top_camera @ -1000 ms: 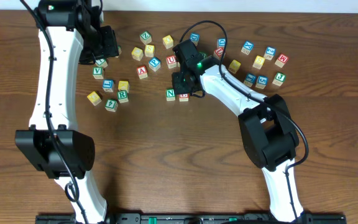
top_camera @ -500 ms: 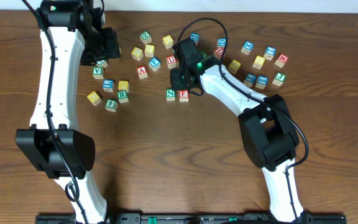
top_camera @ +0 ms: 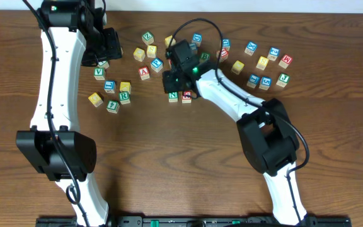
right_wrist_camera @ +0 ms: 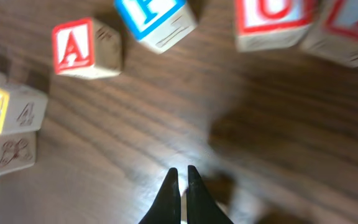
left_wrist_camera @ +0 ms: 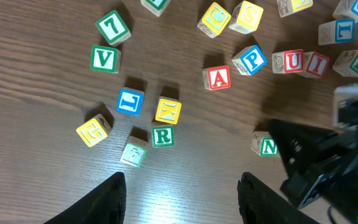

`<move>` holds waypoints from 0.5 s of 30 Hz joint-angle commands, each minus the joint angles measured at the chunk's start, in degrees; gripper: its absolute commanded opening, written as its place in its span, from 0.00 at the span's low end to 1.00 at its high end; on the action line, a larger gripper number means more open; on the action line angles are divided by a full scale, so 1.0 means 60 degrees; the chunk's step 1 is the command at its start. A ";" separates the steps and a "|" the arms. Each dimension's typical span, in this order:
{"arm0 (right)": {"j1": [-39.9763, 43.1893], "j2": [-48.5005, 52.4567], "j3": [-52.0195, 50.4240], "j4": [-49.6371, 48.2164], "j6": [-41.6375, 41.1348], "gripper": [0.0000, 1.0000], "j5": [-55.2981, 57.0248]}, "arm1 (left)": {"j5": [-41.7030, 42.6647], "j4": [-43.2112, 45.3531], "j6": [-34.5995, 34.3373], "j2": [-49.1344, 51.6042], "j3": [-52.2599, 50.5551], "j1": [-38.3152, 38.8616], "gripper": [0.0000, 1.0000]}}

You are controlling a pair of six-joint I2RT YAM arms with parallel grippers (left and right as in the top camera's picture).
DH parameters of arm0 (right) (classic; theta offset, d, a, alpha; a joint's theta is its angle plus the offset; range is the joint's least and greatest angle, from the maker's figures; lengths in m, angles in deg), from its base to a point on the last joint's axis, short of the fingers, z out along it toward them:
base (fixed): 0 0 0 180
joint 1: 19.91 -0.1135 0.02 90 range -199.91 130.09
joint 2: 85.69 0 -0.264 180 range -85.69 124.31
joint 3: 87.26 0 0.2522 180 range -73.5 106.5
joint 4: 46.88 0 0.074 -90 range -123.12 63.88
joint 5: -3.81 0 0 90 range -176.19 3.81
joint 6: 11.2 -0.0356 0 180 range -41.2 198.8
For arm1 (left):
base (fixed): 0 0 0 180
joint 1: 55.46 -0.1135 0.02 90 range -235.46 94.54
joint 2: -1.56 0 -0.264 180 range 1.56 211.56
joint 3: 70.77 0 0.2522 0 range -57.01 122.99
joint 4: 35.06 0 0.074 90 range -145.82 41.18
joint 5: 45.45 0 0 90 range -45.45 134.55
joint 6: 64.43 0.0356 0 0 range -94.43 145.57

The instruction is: Spell out NEURIPS

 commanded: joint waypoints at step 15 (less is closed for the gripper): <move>-0.0168 0.0102 0.0113 0.0769 -0.0135 0.01 0.0244 | -0.0087 -0.0004 0.0127 0.0087 -0.0069 0.0022 0.57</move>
